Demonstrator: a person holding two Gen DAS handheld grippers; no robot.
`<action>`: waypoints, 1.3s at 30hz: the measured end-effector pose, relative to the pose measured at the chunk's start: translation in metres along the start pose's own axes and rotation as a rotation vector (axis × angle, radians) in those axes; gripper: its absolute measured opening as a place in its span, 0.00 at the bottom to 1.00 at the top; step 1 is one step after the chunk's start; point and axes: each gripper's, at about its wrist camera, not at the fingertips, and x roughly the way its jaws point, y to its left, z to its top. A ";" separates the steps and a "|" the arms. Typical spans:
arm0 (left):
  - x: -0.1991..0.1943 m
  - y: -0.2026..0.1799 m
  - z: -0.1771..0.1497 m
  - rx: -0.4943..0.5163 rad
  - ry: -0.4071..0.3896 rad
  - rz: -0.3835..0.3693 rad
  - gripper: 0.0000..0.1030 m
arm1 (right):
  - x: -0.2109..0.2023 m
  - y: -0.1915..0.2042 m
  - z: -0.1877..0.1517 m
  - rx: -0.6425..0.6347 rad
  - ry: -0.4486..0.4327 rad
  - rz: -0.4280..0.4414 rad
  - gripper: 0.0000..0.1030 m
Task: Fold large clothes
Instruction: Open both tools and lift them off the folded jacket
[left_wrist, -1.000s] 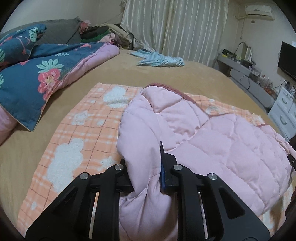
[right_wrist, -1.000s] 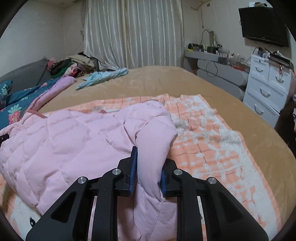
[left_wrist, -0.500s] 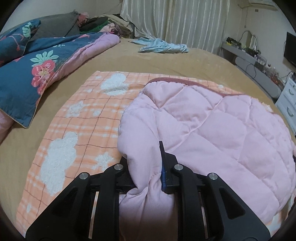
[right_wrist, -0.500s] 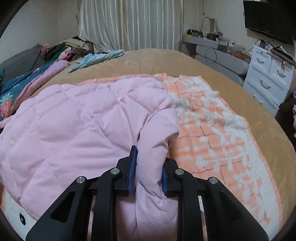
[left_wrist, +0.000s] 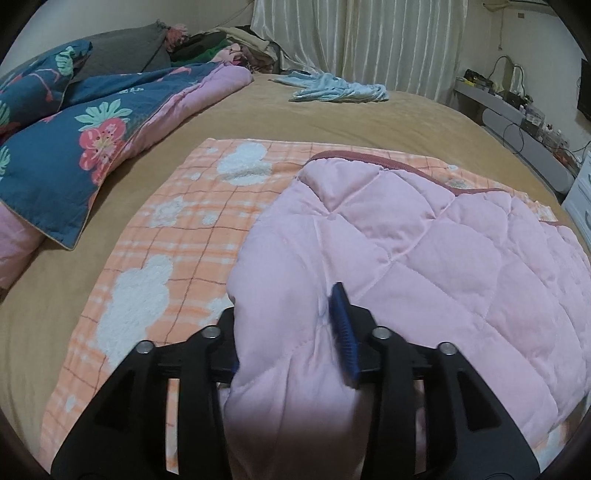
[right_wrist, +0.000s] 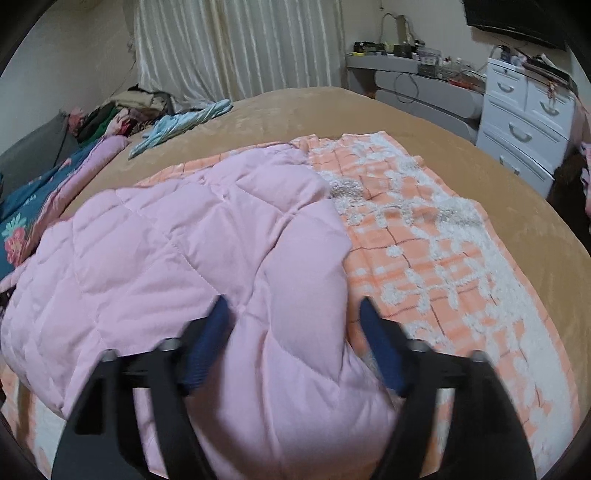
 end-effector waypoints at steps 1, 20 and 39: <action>-0.003 0.001 0.000 -0.001 -0.003 0.001 0.47 | -0.003 -0.001 0.000 0.008 -0.001 0.010 0.76; -0.093 -0.001 -0.019 0.005 -0.069 -0.029 0.91 | -0.099 0.014 -0.006 -0.025 -0.186 0.047 0.96; -0.155 0.016 -0.066 -0.073 -0.076 -0.083 0.91 | -0.176 0.030 -0.049 0.026 -0.235 0.107 0.96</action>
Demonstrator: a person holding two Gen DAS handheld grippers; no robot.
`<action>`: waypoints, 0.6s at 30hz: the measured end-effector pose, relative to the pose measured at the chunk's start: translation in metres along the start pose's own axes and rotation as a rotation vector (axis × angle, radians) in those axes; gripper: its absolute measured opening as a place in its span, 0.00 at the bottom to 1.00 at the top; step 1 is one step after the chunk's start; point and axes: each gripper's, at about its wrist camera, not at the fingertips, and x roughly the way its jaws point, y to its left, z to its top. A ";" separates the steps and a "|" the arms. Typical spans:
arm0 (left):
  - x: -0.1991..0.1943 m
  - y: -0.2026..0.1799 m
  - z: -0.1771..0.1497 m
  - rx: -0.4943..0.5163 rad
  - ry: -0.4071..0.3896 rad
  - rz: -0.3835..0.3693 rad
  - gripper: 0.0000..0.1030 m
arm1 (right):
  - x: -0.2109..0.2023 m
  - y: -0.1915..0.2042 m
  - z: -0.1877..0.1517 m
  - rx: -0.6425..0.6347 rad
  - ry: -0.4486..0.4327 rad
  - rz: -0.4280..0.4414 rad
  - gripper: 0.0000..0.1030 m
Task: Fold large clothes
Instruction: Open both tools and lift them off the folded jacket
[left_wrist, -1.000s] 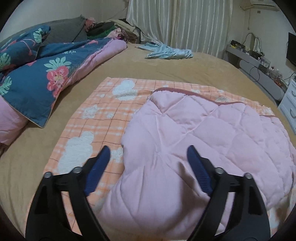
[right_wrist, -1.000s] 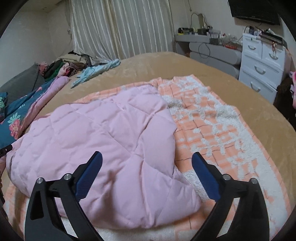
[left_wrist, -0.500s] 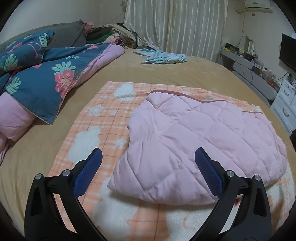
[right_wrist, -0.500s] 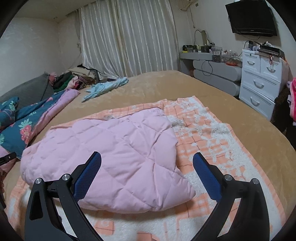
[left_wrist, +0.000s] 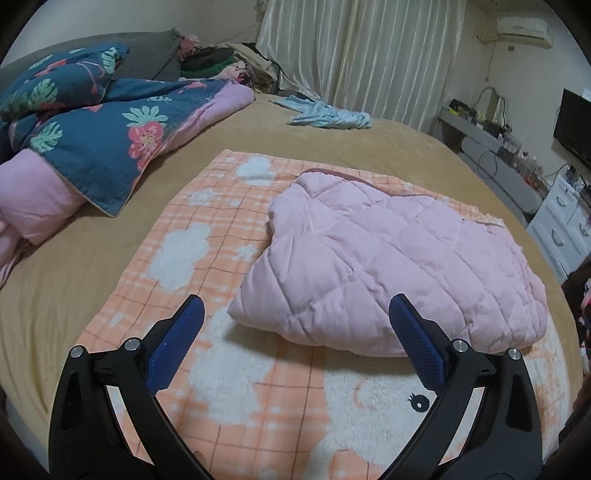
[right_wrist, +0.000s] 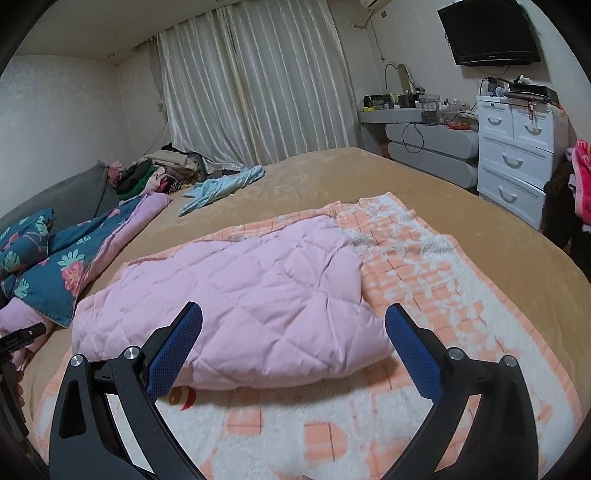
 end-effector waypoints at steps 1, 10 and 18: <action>-0.002 0.001 -0.001 0.003 -0.002 0.004 0.91 | -0.002 0.001 -0.003 -0.001 0.005 0.000 0.96; -0.004 -0.001 -0.028 0.020 0.041 0.003 0.91 | -0.001 0.000 -0.032 0.056 0.078 0.005 0.96; 0.020 -0.003 -0.051 0.012 0.120 0.011 0.91 | 0.021 -0.008 -0.049 0.101 0.139 -0.017 0.96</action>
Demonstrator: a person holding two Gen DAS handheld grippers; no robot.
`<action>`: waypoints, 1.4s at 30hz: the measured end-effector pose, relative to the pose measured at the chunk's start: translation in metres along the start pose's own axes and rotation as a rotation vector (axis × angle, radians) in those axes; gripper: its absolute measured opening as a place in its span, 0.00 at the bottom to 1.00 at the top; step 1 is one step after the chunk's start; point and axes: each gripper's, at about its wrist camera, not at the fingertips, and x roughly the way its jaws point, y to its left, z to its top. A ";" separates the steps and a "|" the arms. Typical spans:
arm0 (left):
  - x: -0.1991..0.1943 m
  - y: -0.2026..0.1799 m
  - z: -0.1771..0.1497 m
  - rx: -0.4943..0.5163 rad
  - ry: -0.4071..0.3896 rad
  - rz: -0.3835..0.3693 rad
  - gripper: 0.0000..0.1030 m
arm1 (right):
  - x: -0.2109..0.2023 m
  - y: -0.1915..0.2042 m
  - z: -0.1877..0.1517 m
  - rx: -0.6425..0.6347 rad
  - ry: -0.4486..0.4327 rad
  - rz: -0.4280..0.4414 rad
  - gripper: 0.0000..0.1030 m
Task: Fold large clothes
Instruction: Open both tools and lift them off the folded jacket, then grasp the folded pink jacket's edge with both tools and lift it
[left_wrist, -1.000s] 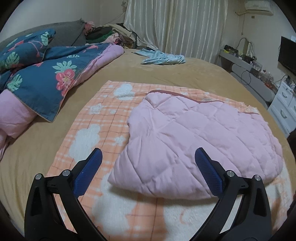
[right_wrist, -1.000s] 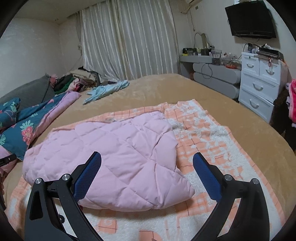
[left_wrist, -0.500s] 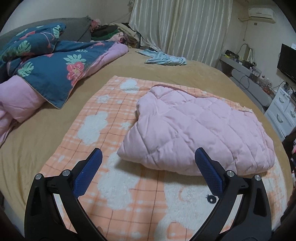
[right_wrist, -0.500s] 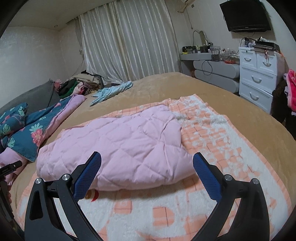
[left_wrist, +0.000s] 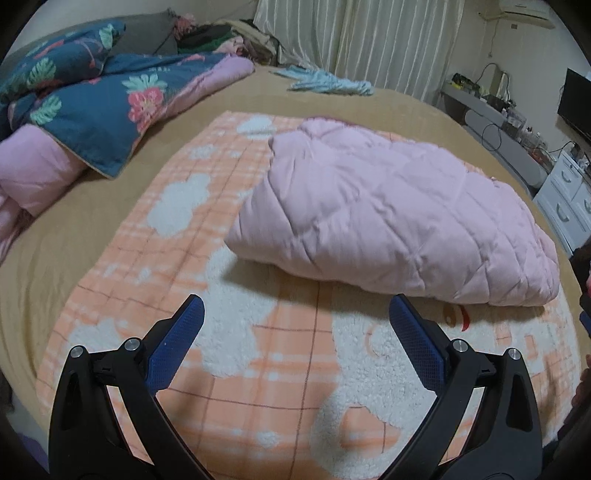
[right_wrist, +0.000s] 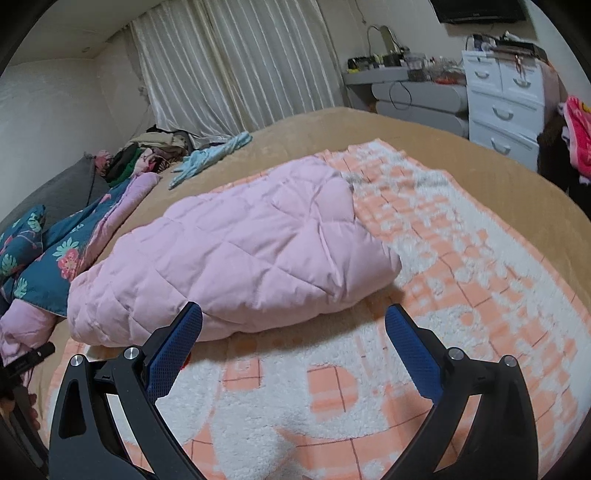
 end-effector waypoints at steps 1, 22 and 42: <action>0.005 0.000 -0.001 -0.007 0.009 0.000 0.91 | 0.005 -0.002 -0.001 0.011 0.012 -0.004 0.96; 0.084 0.011 0.030 -0.335 0.130 -0.144 0.91 | 0.093 -0.020 0.004 0.158 0.183 0.018 0.96; 0.149 0.018 0.040 -0.621 0.109 -0.324 0.92 | 0.157 -0.031 0.018 0.333 0.202 0.199 0.96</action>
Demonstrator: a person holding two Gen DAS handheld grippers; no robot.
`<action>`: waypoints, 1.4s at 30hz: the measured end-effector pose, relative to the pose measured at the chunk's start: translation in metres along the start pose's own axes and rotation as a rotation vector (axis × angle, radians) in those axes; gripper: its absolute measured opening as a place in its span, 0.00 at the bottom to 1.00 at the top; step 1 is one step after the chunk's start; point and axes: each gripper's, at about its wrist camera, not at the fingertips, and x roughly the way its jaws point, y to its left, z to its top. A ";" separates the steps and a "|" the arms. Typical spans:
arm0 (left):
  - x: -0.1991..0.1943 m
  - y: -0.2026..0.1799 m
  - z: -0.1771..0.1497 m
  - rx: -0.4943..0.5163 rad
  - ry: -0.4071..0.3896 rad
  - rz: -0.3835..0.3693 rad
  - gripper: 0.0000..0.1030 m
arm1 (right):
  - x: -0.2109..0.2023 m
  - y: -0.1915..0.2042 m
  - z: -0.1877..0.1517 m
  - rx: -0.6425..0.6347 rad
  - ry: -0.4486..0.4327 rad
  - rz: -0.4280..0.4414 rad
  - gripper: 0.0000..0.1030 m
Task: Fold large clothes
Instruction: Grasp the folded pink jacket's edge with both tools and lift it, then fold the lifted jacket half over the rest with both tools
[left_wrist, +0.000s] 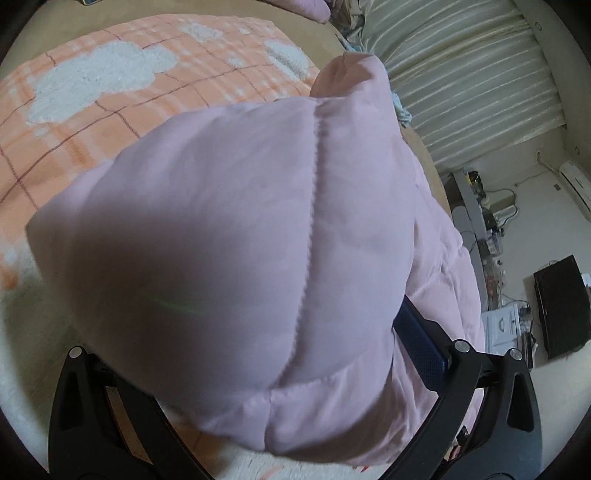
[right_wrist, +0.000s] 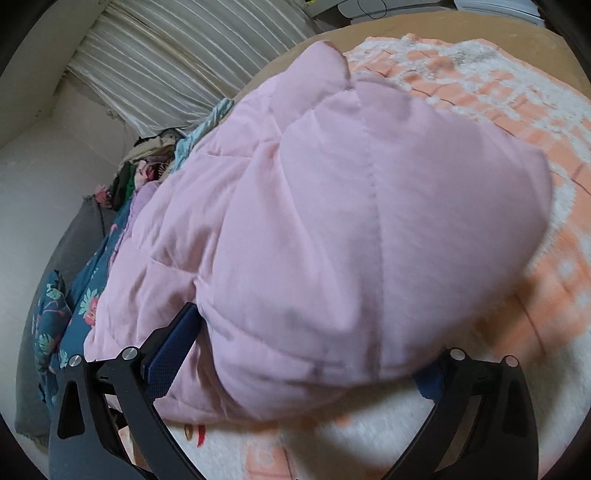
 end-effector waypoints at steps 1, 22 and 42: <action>0.001 -0.001 0.000 0.005 -0.005 0.002 0.92 | 0.002 0.000 0.001 0.001 -0.007 0.010 0.96; -0.031 -0.081 -0.007 0.405 -0.179 0.101 0.27 | -0.018 0.050 0.007 -0.309 -0.096 0.004 0.35; -0.103 -0.092 -0.025 0.556 -0.212 0.104 0.26 | -0.104 0.094 -0.035 -0.587 -0.191 -0.042 0.30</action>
